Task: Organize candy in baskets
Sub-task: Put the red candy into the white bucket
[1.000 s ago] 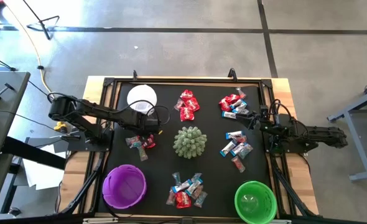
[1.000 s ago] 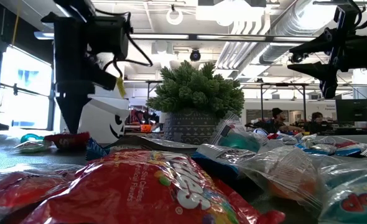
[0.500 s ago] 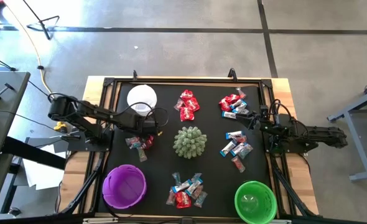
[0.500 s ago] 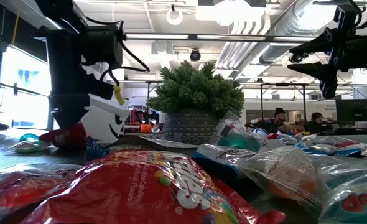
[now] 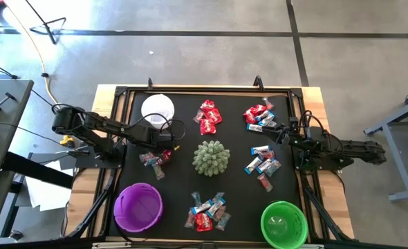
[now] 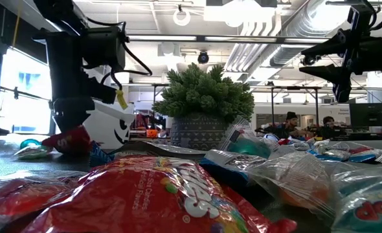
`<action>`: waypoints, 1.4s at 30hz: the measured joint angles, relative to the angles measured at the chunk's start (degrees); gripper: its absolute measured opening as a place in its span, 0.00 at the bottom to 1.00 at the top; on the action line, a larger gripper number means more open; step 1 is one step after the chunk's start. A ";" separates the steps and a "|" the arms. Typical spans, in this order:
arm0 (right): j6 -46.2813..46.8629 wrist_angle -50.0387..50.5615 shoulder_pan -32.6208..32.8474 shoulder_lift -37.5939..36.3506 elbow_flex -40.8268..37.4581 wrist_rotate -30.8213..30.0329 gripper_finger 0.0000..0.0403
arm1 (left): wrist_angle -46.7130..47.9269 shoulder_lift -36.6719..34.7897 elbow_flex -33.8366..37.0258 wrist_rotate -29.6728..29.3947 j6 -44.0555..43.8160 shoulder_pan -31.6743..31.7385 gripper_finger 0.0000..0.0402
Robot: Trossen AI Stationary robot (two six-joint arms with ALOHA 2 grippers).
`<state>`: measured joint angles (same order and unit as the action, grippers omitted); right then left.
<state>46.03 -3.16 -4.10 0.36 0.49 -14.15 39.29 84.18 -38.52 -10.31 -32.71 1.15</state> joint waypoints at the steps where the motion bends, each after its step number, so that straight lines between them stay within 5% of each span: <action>1: 0.00 -0.01 0.00 0.00 -0.02 0.01 0.40 | 0.45 -0.50 -0.12 0.82 -0.06 0.00 0.06; 17: 0.00 -0.02 0.00 0.00 0.00 0.02 0.40 | 11.62 -10.29 -11.98 0.64 -0.21 -0.06 0.04; 27: 0.01 -0.02 0.00 0.02 0.00 0.00 0.40 | 17.03 -16.07 -22.42 -12.71 1.02 0.74 0.04; 34: -0.01 -0.02 0.00 0.02 -0.02 0.02 0.40 | 17.49 -17.55 -24.85 -20.09 4.52 5.45 0.04; 42: -0.01 -0.01 0.01 0.02 -0.01 0.01 0.40 | 17.57 -15.33 -24.83 -19.76 9.23 15.42 0.04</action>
<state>46.02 -3.17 -4.09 0.38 0.48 -14.14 56.85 68.84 -63.35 -30.08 -23.48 16.57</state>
